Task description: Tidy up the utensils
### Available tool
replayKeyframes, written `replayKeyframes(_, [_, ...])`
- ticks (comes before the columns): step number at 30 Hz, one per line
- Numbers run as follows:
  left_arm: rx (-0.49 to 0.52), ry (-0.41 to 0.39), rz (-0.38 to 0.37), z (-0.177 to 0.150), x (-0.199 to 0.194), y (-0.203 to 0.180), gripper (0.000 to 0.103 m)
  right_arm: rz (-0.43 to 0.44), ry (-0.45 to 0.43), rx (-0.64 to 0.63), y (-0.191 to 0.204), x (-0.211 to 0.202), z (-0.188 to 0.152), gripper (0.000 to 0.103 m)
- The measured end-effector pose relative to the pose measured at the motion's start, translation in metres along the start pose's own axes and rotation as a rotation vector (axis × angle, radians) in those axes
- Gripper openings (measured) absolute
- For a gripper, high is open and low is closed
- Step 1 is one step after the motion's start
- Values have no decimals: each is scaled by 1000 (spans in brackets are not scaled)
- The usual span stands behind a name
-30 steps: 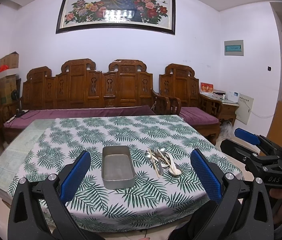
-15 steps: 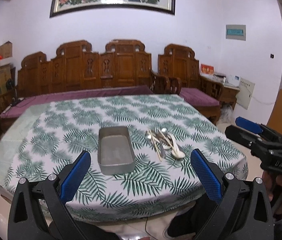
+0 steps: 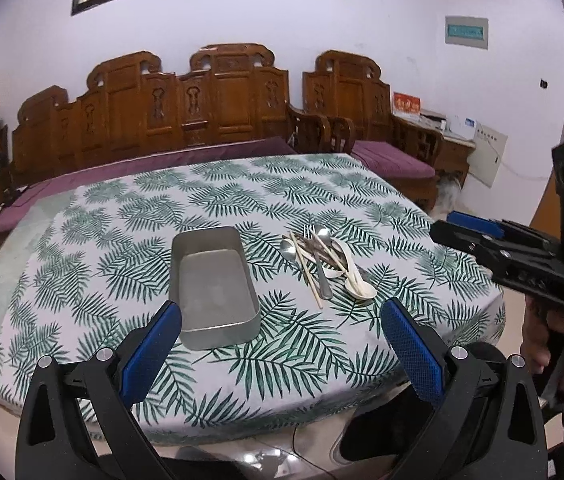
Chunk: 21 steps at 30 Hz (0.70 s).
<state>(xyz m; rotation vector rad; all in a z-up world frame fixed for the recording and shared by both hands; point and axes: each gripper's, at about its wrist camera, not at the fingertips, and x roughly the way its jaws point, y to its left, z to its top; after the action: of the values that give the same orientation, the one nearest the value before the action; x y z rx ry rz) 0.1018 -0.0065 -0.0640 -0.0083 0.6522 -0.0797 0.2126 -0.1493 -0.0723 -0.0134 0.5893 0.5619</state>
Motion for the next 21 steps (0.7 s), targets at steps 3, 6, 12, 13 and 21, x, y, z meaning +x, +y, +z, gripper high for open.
replayKeyframes(3, [6,18,-24,5,17,-1,96,-7,24,18,-16,17,3,46])
replayKeyframes(6, [15,34,-39,8,32,-2,96,-23,49,42,-37,37,6,43])
replayKeyframes(12, [28,77,-70,12,66,-5,83,-37,121,80,-70,79,5,35])
replayKeyframes(13, [27,83,-76,12,71,-5,80,-34,136,82,-74,87,4,34])
replayKeyframes(21, [10,138,-89,16,114,-3,66,-11,275,47,-86,165,-17,27])
